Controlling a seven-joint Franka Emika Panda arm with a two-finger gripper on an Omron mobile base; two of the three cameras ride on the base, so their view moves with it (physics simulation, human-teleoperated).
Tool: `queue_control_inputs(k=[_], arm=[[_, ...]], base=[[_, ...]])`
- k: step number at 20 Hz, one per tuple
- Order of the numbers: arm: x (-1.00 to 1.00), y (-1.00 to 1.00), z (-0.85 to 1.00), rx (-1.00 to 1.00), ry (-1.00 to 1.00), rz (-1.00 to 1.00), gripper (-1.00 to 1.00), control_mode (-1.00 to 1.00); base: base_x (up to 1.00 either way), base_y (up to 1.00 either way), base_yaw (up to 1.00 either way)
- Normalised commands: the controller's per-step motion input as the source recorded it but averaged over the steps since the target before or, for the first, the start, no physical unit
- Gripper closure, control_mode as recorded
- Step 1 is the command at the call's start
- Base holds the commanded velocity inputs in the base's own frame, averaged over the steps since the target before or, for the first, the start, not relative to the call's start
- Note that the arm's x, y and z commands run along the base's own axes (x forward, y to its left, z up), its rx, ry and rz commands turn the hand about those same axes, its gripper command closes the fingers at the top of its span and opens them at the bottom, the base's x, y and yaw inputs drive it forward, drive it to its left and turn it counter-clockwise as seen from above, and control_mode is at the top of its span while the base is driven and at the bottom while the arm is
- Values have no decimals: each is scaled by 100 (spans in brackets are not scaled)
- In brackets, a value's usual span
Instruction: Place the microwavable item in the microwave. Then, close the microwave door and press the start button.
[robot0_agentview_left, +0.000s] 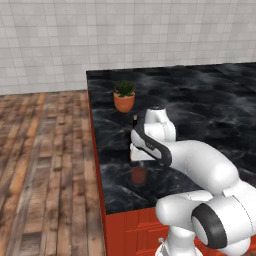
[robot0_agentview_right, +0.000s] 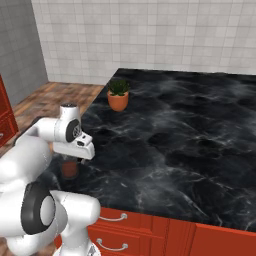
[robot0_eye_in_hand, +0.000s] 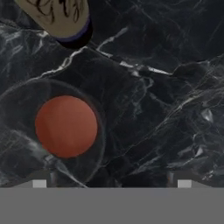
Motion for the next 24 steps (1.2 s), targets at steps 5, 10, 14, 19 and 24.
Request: queue_control_inputs(k=[5, 10, 14, 19, 24], arm=[[0, 3, -27, 0, 0, -11, -100, -100], [0, 1, -29, 0, 0, -10, -100, -100], [1, 0, -26, 0, 0, -10, -100, -100], [0, 0, -9, 0, 0, -10, -100, -100], [0, 0, 4, 0, 0, -9, -100, -100]], base=[[0, 0, 0], [0, 0, 0], [0, 0, 0], [0, 0, 0], [0, 0, 0]])
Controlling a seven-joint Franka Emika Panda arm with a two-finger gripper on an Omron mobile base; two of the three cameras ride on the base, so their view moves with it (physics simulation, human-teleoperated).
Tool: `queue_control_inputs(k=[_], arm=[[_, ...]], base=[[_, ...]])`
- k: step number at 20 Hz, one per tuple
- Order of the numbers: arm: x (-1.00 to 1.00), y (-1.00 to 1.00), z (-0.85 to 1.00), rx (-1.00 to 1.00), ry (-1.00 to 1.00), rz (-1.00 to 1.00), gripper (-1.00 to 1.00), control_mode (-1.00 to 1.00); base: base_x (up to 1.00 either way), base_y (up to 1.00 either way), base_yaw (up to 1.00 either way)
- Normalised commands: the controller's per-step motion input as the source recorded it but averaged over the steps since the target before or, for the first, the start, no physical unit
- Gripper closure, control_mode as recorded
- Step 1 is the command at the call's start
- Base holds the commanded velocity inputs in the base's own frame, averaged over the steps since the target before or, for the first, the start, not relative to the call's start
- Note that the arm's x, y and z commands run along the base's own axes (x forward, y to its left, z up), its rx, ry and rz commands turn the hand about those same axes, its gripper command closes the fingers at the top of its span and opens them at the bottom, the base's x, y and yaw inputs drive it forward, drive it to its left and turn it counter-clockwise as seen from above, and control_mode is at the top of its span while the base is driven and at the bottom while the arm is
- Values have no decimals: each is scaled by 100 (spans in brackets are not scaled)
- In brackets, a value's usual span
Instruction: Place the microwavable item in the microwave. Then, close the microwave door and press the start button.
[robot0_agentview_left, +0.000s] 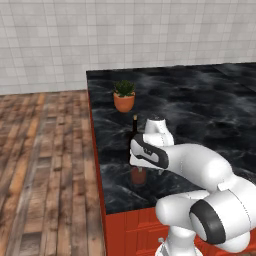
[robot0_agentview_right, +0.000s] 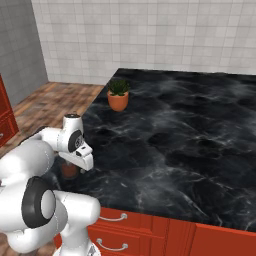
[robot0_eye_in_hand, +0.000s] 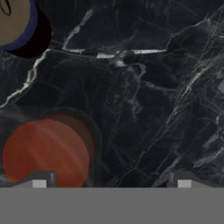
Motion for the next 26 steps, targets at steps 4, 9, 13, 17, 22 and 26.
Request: queue_control_inputs(k=[4, 9, 13, 17, 22, 26], arm=[[3, 0, 0, 0, 0, -4, -100, -100], [10, 0, 0, 0, 0, -4, -100, -100], [2, 0, 4, 0, 0, -4, -100, -100], [0, 0, 27, 0, 0, -2, -100, -100], [5, 0, 25, 0, 0, 0, -100, -100], [15, 0, 1, 0, 0, 0, -100, -100]], base=[[0, 0, 0], [0, 0, 0], [0, 0, 0], [0, 0, 0], [0, 0, 0], [0, 0, 0]])
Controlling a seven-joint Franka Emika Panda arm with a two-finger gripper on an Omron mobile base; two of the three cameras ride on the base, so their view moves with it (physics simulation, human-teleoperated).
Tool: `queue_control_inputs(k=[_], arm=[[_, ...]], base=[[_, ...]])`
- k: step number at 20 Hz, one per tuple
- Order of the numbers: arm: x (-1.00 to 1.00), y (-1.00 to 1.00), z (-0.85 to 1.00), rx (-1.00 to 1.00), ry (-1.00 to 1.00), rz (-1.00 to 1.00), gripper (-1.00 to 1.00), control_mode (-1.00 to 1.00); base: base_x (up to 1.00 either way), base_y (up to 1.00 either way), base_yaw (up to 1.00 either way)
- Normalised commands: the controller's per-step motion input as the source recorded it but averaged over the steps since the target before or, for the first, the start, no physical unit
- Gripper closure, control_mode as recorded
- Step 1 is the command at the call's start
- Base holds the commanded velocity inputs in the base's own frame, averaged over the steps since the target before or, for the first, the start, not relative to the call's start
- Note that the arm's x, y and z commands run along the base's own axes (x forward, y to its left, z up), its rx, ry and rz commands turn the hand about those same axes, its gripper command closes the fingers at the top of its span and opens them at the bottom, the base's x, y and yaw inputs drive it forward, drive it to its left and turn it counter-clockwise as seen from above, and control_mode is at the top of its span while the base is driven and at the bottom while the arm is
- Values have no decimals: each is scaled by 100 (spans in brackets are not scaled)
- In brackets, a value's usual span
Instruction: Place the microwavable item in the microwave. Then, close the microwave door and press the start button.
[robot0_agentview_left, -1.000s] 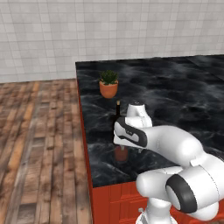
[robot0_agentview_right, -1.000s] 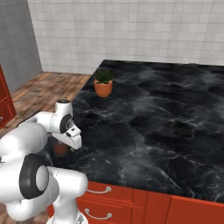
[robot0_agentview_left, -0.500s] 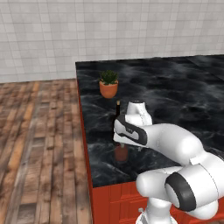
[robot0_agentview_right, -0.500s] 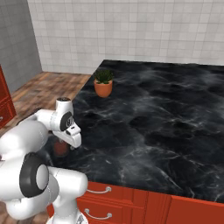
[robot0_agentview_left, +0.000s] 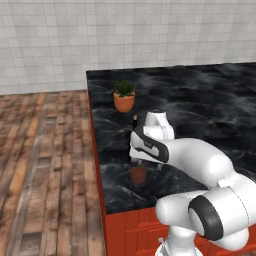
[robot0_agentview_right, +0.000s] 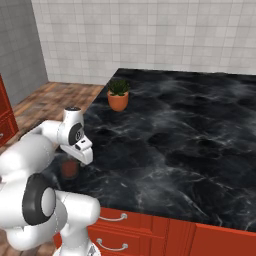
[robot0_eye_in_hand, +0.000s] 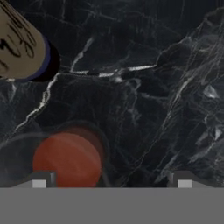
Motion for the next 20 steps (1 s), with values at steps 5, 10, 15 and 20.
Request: queue_control_inputs(k=[5, 10, 15, 20], arm=[[14, 11, -22, 0, 1, 0, -100, -100], [4, 16, -27, 0, 0, 0, -100, -100], [0, 13, -34, -1, 0, 0, -100, -100], [0, 12, -21, 0, 0, 0, -100, -100]], base=[[0, 0, 0], [0, 0, 0], [0, 0, 0], [0, 0, 0]])
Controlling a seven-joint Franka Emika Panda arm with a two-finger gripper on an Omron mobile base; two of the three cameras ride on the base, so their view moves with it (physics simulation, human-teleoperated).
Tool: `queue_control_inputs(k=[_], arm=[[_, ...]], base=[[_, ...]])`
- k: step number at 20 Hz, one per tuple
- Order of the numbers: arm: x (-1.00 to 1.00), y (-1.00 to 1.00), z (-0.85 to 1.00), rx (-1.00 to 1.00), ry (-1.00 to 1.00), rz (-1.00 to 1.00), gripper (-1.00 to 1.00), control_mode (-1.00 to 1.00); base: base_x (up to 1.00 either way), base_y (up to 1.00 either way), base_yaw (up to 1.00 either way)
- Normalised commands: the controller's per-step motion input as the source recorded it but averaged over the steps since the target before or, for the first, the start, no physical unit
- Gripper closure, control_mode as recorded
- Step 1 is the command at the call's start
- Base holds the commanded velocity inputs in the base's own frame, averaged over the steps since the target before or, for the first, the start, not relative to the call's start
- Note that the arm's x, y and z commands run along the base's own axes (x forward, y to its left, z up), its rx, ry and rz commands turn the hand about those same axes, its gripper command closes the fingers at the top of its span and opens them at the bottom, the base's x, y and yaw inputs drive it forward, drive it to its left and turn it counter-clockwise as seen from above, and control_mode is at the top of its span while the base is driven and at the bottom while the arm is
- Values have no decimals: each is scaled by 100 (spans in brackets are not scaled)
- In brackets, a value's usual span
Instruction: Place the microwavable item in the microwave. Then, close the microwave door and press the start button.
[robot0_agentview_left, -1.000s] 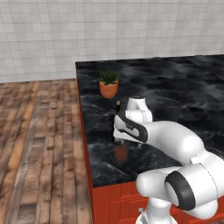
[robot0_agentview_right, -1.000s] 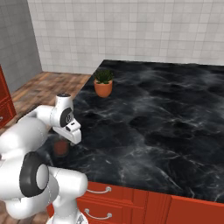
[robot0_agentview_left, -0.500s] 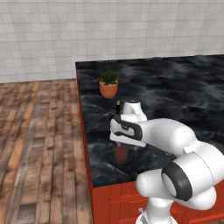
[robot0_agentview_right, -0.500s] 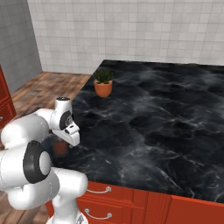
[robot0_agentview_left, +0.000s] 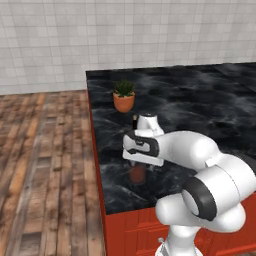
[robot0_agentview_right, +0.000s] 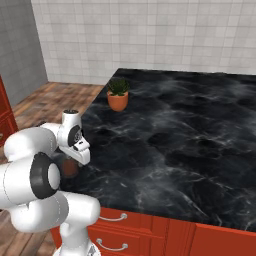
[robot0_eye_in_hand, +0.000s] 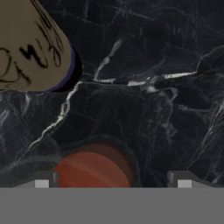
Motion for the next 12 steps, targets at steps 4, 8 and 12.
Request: queue_control_inputs(k=[4, 8, 12], arm=[[-4, 7, -14, 0, 0, 0, -100, -100], [-20, 2, -22, 0, -2, 0, -100, -100], [-51, 0, -29, 0, -12, 0, -100, -100]], base=[[0, 0, 0], [0, 0, 0], [0, 0, 0]])
